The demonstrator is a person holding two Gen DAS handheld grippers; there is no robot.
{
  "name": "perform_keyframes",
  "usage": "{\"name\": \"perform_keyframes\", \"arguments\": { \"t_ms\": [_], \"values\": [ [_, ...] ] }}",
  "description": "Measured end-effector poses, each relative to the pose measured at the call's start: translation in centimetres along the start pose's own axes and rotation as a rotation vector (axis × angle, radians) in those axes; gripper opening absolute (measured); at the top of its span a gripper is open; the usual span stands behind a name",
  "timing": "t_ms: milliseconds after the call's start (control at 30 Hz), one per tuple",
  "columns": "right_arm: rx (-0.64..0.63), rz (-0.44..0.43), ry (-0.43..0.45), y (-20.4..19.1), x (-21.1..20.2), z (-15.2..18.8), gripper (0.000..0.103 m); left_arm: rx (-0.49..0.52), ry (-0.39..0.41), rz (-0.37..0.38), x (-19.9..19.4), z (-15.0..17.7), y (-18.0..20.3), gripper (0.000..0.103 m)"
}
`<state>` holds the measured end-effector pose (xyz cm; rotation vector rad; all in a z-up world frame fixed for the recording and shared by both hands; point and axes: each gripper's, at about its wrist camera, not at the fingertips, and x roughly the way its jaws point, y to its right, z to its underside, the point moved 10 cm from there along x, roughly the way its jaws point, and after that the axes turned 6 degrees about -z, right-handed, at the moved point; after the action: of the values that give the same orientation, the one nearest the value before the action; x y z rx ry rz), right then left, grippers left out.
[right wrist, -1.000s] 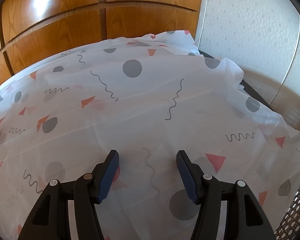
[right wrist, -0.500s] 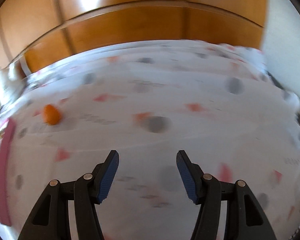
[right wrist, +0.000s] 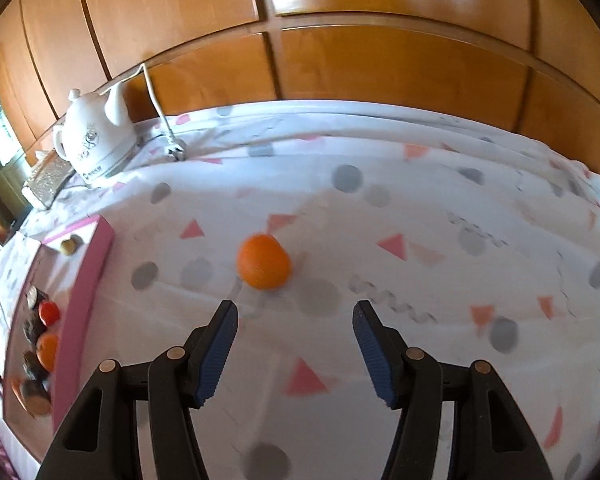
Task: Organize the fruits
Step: 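Close the right gripper around the tangerine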
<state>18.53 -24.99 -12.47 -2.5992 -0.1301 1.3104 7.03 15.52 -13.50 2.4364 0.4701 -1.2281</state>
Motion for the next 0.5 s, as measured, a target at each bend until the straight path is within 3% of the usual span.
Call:
{"name": "perform_keyframes", "arguments": {
  "t_ms": [100,333,433,500],
  "values": [
    [0.026,-0.027,-0.011,-0.9,1.6,-1.3,0.061,-0.001,-0.001,-0.004,0.0,0.0,-0.2,0.08],
    [0.057,0.023,-0.071,-0.7,4.9,-2.0,0.061,-0.002,-0.01,-0.009,0.3,0.1,-0.5,0.08],
    [0.083,0.006,-0.084,-0.4,5.8,-1.8,0.041,-0.004,-0.013,-0.014,0.5,0.1,-0.7,0.08],
    [0.069,0.004,-0.076,-0.6,5.7,-1.7,0.038,-0.006,-0.012,-0.016,0.5,0.1,-0.7,0.08]
  ]
}}
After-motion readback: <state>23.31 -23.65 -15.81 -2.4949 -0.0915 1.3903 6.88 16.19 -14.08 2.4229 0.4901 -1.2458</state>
